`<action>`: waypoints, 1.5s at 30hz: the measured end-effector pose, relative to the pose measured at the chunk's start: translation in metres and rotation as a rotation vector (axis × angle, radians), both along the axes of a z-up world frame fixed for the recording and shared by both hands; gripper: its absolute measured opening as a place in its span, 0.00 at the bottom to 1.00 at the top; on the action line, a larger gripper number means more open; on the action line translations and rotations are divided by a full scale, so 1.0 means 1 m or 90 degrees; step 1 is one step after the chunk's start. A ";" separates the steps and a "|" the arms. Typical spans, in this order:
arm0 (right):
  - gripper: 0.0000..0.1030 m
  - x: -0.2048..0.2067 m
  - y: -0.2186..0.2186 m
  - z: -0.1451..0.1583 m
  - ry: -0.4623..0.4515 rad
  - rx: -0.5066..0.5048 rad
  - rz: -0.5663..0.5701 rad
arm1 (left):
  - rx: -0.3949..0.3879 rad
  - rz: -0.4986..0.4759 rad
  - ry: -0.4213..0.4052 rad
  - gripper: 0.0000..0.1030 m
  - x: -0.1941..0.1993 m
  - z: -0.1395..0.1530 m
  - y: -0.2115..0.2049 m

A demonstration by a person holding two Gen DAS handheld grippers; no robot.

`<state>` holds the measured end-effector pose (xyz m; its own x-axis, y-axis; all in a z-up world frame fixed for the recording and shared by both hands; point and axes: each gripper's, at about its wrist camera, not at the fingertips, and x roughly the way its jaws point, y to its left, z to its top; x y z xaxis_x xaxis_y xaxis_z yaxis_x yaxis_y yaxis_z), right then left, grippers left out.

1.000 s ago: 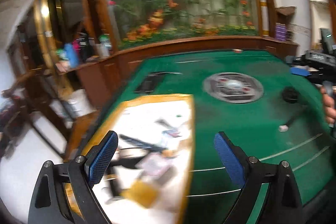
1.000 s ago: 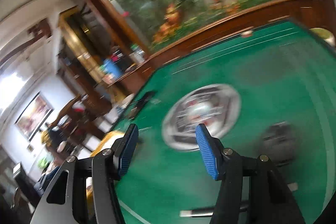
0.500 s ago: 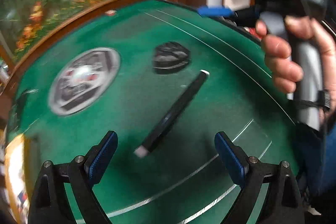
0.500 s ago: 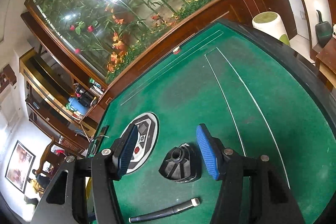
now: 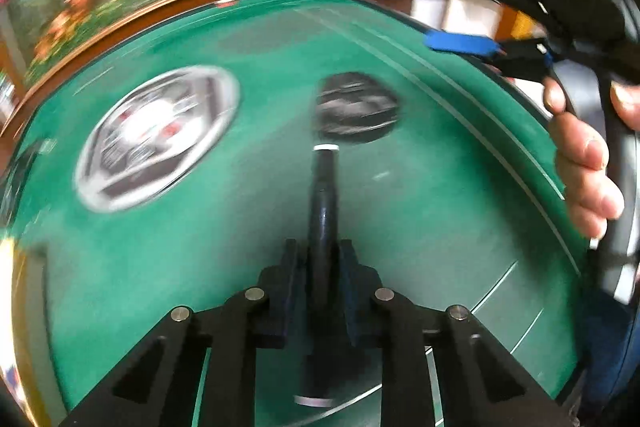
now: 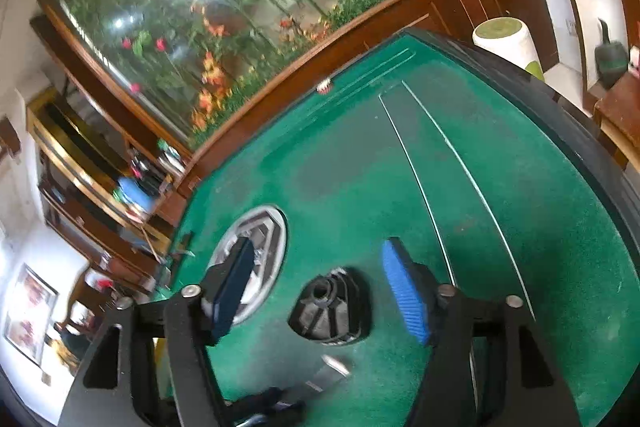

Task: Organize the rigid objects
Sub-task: 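Grasp the black marker with the left tool while the right tool grasps the black cone part, then carry the black marker and black cone part over the tray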

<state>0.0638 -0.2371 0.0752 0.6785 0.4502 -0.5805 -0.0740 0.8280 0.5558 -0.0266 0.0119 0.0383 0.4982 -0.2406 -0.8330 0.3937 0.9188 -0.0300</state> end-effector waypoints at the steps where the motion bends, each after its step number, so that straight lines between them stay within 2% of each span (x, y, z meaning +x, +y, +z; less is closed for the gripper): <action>1: 0.67 -0.001 0.004 -0.001 0.003 -0.010 0.003 | -0.002 0.026 0.000 0.15 -0.002 0.000 0.014; 4: 0.69 0.001 0.017 -0.005 0.014 -0.057 0.018 | -0.010 0.080 -0.005 0.14 -0.005 -0.001 0.046; 7: 0.73 0.001 0.029 -0.009 0.018 -0.108 0.033 | -0.042 0.103 -0.002 0.14 -0.008 -0.003 0.064; 16: 0.74 -0.001 0.075 -0.031 0.028 -0.289 0.079 | -0.026 0.102 -0.026 0.15 -0.012 -0.001 0.063; 22: 0.74 0.002 0.087 -0.040 0.038 -0.334 0.095 | -0.019 0.101 -0.032 0.15 -0.010 0.000 0.061; 24: 0.73 0.003 0.090 -0.043 0.044 -0.341 0.105 | -0.018 0.102 -0.033 0.16 -0.010 0.000 0.061; 26: 0.63 0.003 0.091 -0.046 0.046 -0.340 0.113 | -0.017 0.103 -0.033 0.16 -0.010 0.000 0.061; 30: 0.63 0.000 0.092 -0.045 0.042 -0.343 0.115 | -0.010 0.101 -0.039 0.16 -0.011 0.000 0.059; 36: 0.63 -0.004 0.091 -0.036 0.017 -0.316 0.119 | -0.044 0.107 -0.041 0.14 -0.013 0.005 0.064; 45: 0.63 -0.011 0.100 -0.025 -0.022 -0.293 0.149 | -0.035 0.136 -0.076 0.14 -0.017 0.019 0.070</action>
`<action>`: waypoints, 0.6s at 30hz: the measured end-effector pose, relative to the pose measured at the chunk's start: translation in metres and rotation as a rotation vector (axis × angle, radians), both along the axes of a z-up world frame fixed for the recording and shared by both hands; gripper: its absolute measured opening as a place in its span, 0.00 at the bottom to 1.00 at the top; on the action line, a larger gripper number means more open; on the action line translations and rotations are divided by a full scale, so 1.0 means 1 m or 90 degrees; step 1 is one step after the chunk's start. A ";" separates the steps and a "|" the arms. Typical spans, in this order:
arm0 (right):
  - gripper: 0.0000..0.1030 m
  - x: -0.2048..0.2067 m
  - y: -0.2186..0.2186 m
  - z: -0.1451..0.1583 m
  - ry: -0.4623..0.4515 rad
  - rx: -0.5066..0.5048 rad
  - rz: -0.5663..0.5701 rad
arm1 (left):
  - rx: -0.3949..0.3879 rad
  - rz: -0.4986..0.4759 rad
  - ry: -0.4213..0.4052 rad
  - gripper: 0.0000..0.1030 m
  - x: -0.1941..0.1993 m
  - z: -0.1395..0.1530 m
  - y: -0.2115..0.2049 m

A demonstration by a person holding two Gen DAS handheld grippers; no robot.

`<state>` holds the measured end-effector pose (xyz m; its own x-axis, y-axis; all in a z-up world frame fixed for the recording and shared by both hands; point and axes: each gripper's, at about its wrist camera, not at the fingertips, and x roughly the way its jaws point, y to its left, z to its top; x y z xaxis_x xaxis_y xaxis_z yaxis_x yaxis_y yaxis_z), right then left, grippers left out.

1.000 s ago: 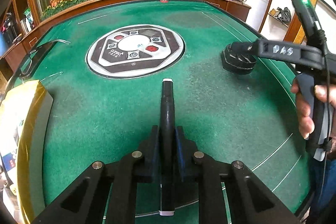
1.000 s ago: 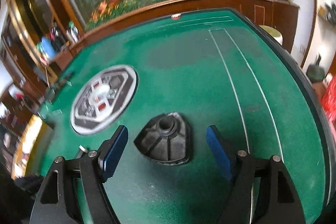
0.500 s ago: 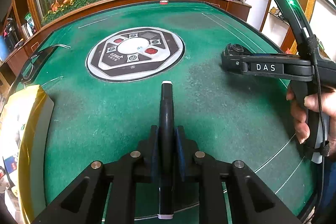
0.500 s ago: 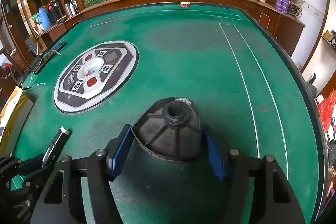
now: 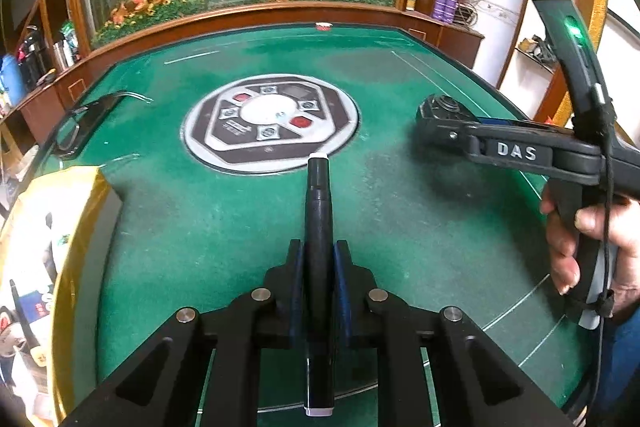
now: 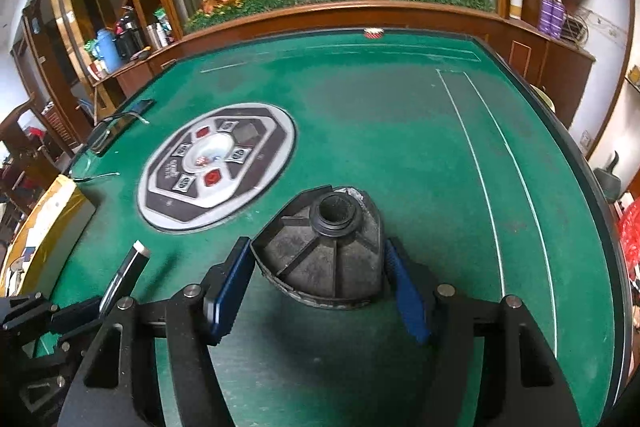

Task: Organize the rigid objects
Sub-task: 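Carry the black marker and black cone part over the tray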

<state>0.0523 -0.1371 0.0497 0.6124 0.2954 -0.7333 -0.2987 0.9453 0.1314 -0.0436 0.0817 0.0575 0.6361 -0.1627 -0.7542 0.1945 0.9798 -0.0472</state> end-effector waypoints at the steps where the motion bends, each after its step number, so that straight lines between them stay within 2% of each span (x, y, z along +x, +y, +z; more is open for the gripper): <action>1: 0.63 -0.002 0.002 0.002 -0.006 0.002 0.008 | 0.004 0.005 -0.004 0.14 0.000 0.000 0.001; 9: 0.63 -0.011 0.017 0.008 -0.033 0.001 0.049 | 0.009 0.035 -0.007 0.14 0.000 0.001 0.014; 18: 0.63 -0.021 0.023 0.016 -0.063 0.017 0.078 | 0.063 0.051 -0.051 0.14 -0.010 0.011 0.012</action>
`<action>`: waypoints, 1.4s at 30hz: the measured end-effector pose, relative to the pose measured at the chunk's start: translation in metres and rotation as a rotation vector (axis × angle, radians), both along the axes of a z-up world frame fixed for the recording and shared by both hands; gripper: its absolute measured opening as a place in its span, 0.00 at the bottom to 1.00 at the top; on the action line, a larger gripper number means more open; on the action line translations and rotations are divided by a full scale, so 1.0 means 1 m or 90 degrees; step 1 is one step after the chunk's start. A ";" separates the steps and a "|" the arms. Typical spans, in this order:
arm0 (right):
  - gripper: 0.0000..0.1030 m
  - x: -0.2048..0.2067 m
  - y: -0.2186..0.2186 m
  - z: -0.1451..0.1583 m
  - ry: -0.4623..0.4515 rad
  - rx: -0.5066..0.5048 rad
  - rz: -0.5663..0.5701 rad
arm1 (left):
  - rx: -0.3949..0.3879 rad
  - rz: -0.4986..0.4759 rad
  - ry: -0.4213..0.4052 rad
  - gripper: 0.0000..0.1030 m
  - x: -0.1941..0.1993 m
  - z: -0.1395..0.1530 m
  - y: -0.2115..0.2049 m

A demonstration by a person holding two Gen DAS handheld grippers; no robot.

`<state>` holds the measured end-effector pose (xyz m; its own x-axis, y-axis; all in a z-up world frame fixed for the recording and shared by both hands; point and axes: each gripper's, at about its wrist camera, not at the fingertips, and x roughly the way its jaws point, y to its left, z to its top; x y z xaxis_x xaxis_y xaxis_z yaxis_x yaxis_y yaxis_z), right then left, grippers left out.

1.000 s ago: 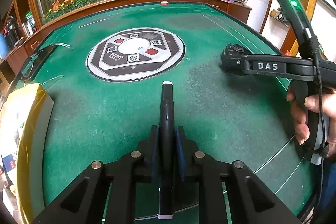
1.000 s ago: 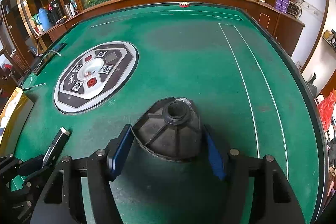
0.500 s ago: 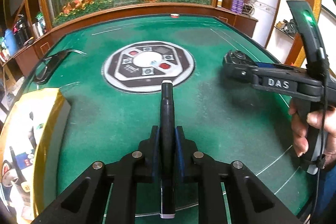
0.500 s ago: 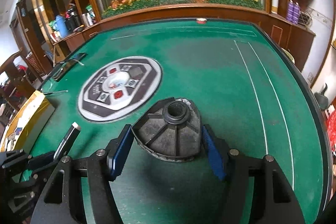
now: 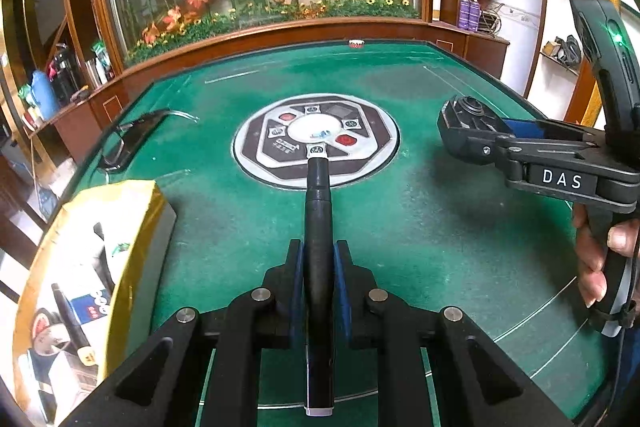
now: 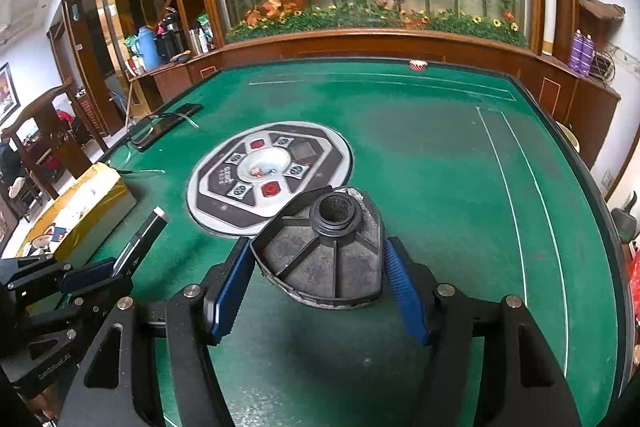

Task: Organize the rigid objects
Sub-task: 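Carry the black marker and black cone part over the tray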

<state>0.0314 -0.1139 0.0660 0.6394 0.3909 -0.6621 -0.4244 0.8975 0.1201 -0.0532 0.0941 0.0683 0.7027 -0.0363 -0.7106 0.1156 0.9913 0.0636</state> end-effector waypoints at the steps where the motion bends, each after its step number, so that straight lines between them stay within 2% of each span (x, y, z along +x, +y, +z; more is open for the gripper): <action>1: 0.63 -0.001 0.001 0.001 -0.005 0.002 0.004 | 0.003 0.001 -0.004 0.14 -0.001 0.002 0.000; 9: 0.63 -0.013 0.012 0.002 -0.023 0.010 0.031 | 0.020 0.017 -0.040 0.14 -0.014 0.018 0.011; 14: 0.63 -0.019 0.024 0.000 -0.011 0.017 0.037 | 0.026 0.034 -0.055 0.14 -0.024 0.024 0.026; 21: 0.63 -0.042 0.047 0.004 0.022 0.069 0.074 | 0.040 0.048 -0.081 0.14 -0.036 0.029 0.042; 33: 0.63 -0.070 0.100 0.015 0.048 0.083 0.125 | 0.027 0.085 -0.105 0.14 -0.049 0.036 0.076; 42: 0.63 -0.083 0.139 0.030 0.033 0.064 0.167 | 0.010 0.117 -0.111 0.15 -0.062 0.036 0.106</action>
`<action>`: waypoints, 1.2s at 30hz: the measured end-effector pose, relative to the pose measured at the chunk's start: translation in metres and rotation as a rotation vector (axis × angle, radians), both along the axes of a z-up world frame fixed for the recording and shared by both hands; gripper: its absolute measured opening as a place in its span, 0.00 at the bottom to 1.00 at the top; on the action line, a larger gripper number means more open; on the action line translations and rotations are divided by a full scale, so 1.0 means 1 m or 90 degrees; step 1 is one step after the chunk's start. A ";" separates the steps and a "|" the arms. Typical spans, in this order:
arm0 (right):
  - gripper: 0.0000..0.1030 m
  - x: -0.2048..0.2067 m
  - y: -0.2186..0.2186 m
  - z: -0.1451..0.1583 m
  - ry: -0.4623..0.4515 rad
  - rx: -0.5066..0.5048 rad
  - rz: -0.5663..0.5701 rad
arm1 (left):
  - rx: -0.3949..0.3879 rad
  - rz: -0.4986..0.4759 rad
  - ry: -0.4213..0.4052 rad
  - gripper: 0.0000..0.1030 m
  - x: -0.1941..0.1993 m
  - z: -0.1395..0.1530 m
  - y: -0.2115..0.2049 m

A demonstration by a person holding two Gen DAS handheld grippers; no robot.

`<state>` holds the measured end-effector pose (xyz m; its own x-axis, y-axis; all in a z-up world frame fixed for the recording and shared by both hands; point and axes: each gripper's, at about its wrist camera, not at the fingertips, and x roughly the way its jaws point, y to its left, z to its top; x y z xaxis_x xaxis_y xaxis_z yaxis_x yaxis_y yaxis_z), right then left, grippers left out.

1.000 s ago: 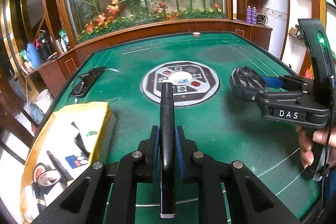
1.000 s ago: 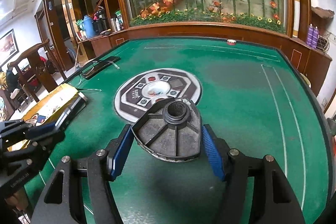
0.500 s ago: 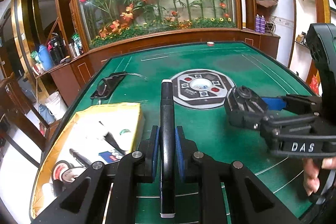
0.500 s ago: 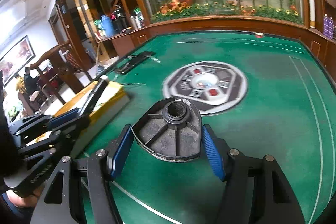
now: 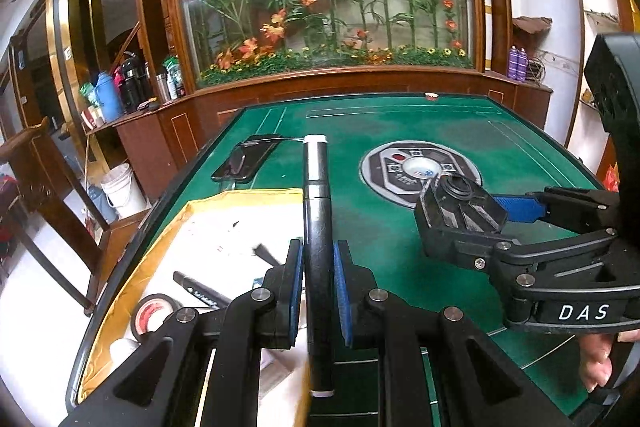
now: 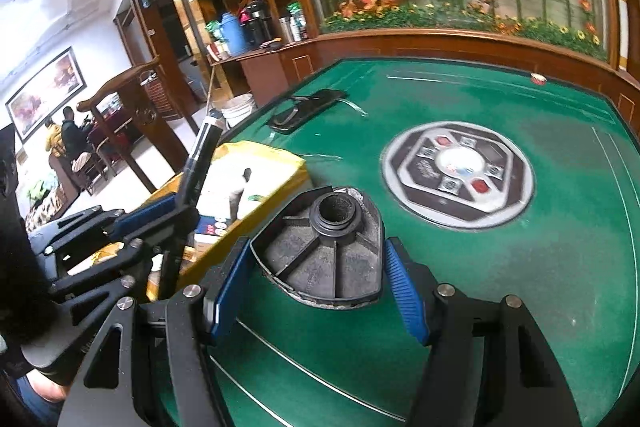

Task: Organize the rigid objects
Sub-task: 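Carry the black marker and black cone part over the tray, then lower the marker and cone part into the tray and open both tools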

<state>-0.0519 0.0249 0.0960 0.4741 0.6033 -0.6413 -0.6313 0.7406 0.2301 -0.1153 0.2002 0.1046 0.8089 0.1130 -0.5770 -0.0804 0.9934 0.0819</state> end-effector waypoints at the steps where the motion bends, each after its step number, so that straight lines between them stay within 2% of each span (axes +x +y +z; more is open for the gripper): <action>1: 0.63 -0.002 0.005 0.002 -0.005 -0.002 0.005 | -0.003 0.002 0.000 0.16 -0.001 0.000 0.003; 6: 0.63 -0.006 0.028 0.009 -0.014 -0.011 0.028 | -0.014 0.011 -0.006 0.18 -0.007 0.001 0.015; 15: 0.63 -0.010 0.062 0.016 -0.020 -0.015 0.057 | -0.066 0.002 -0.019 0.19 -0.017 0.003 0.034; 18: 0.63 -0.011 0.071 0.017 -0.018 -0.013 0.066 | -0.129 0.000 -0.015 0.19 -0.017 0.001 0.049; 22: 0.63 -0.012 0.085 0.020 -0.021 -0.013 0.077 | -0.246 -0.005 0.006 0.20 -0.015 -0.007 0.080; 23: 0.63 -0.012 0.087 0.020 -0.020 -0.010 0.079 | -0.267 0.000 0.012 0.16 -0.014 -0.010 0.087; 29: 0.63 -0.011 0.107 0.015 -0.020 -0.029 0.088 | -0.302 0.061 0.036 0.15 -0.014 -0.025 0.120; 36: 0.63 -0.005 0.128 -0.002 -0.009 -0.056 0.094 | -0.274 0.081 0.058 0.15 -0.013 -0.033 0.126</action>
